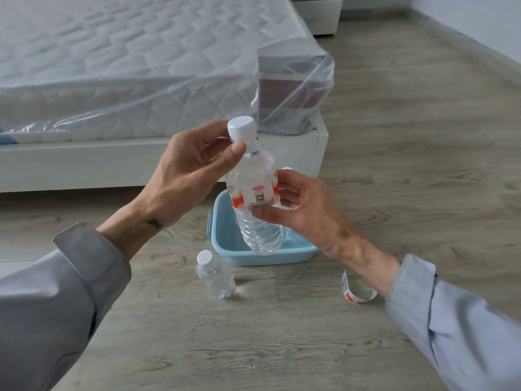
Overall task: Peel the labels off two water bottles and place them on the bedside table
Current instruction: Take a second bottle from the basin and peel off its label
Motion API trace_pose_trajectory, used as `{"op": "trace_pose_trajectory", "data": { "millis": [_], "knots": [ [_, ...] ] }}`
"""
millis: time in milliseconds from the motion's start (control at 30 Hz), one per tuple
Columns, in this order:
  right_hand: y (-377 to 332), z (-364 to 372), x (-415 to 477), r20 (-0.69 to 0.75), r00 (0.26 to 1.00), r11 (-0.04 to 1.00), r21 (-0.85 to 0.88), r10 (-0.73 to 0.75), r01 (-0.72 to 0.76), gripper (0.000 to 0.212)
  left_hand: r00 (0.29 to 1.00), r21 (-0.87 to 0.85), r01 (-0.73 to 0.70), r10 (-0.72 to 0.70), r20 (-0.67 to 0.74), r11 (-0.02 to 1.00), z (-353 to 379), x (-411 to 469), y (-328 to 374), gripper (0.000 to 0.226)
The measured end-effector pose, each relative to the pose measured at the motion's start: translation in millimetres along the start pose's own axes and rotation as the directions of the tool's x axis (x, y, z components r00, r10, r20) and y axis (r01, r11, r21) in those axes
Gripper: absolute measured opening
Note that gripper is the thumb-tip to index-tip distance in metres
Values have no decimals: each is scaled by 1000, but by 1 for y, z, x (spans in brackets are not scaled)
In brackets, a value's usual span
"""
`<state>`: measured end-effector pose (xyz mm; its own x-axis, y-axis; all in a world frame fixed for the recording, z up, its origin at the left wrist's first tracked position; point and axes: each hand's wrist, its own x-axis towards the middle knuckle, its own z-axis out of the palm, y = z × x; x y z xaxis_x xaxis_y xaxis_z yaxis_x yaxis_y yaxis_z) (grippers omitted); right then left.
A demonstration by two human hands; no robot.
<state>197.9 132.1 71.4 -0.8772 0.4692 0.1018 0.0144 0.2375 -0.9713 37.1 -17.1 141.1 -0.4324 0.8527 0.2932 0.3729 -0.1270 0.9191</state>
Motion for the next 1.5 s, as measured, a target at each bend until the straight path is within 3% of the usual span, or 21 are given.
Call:
{"op": "trace_pose_trajectory", "data": {
  "millis": [167,300,500,733,967,1233,1500],
  "knots": [
    [-11,15,0,-194,980,996,-83,-32,16,63,965,156,98,-56,-255,983,17,-1,3,42],
    [-19,28,-4,-339,936,986,-165,-92,37,59,911,116,150,-91,-402,982,24,3,7,28],
    [-28,24,-11,-369,919,989,-104,-137,106,60,935,-9,70,-68,-347,998,7,4,12,9],
    [-35,16,-11,-308,946,976,157,-96,150,47,971,-161,-59,19,-238,985,-7,8,16,22],
    [-41,10,-11,-250,952,943,233,-179,239,23,975,-210,-142,100,-196,967,-12,10,23,24],
    [-38,4,-7,-199,972,942,283,-125,179,22,976,-189,-157,123,-178,969,-7,12,27,22],
    [-34,7,-5,-184,976,958,235,-119,161,19,965,-6,-130,125,-229,991,2,9,28,20]
  ]
}}
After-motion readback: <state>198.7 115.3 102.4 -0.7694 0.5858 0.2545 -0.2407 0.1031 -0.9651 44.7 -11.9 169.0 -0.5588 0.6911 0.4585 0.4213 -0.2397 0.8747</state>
